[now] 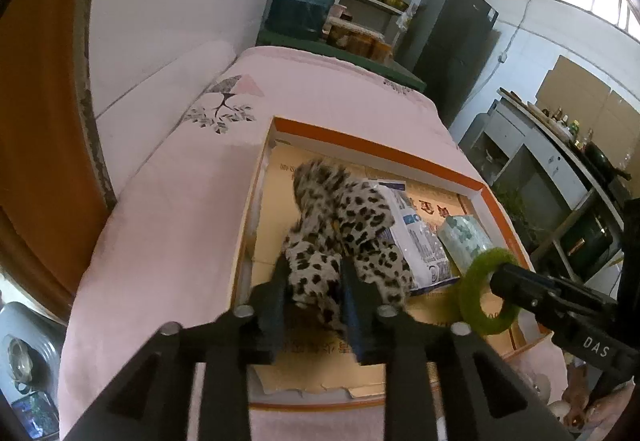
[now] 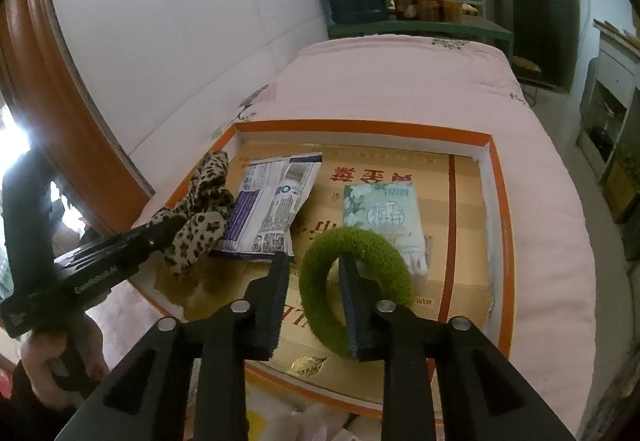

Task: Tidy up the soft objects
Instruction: 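Lower the scrunchie and open the left tool while the right tool releases the green ring, then move both tools back toward the pile of items beside the box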

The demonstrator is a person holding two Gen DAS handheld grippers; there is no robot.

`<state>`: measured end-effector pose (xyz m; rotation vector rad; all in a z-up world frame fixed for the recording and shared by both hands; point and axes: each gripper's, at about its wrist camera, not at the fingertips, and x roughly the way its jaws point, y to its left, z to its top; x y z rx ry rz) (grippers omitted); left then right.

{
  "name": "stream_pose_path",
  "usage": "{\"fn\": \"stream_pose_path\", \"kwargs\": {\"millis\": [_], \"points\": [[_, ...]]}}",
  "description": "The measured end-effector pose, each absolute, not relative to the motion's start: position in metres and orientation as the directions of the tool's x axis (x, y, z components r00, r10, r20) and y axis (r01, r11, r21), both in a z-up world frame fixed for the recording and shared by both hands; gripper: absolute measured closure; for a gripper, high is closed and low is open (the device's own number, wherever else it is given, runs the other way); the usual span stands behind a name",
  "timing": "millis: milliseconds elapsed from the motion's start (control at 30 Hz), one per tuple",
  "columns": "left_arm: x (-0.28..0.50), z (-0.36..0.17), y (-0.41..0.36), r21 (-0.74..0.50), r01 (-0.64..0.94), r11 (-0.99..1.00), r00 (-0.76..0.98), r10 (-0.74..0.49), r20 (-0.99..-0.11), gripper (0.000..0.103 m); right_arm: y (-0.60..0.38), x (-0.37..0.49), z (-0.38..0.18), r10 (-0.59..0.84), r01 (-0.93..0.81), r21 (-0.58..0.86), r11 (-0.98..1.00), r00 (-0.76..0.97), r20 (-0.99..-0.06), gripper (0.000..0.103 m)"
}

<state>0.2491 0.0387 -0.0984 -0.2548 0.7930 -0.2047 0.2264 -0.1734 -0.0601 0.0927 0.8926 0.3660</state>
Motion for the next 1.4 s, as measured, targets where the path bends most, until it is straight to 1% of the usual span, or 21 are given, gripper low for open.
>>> {"fn": "stream_pose_path", "kwargs": {"millis": [67, 167, 533, 900, 1400], "points": [[0.248, -0.098, 0.039, -0.295, 0.086, 0.952, 0.688, -0.271, -0.673, 0.059, -0.174, 0.226, -0.059, 0.35, -0.272, 0.231, 0.934, 0.572, -0.742, 0.073], [0.246, -0.096, 0.036, -0.284, 0.09, 0.955, 0.691, -0.265, -0.673, 0.055, -0.175, 0.223, -0.057, 0.35, -0.27, 0.232, 0.934, 0.575, -0.74, 0.072], [0.236, -0.082, 0.034, -0.238, 0.087, 0.967, 0.718, -0.227, -0.658, 0.054, -0.183, 0.209, -0.047, 0.351, -0.263, 0.238, 0.935, 0.592, -0.726, 0.069], [0.214, -0.065, 0.031, -0.208, 0.094, 0.974, 0.745, -0.207, -0.634, 0.054, -0.184, 0.189, -0.033, 0.352, -0.263, 0.237, 0.935, 0.613, -0.708, 0.069], [0.181, -0.044, 0.032, -0.218, 0.11, 0.97, 0.771, -0.222, -0.597, 0.054, -0.186, 0.154, -0.01, 0.35, -0.262, 0.233, 0.936, 0.645, -0.679, 0.069]]}}
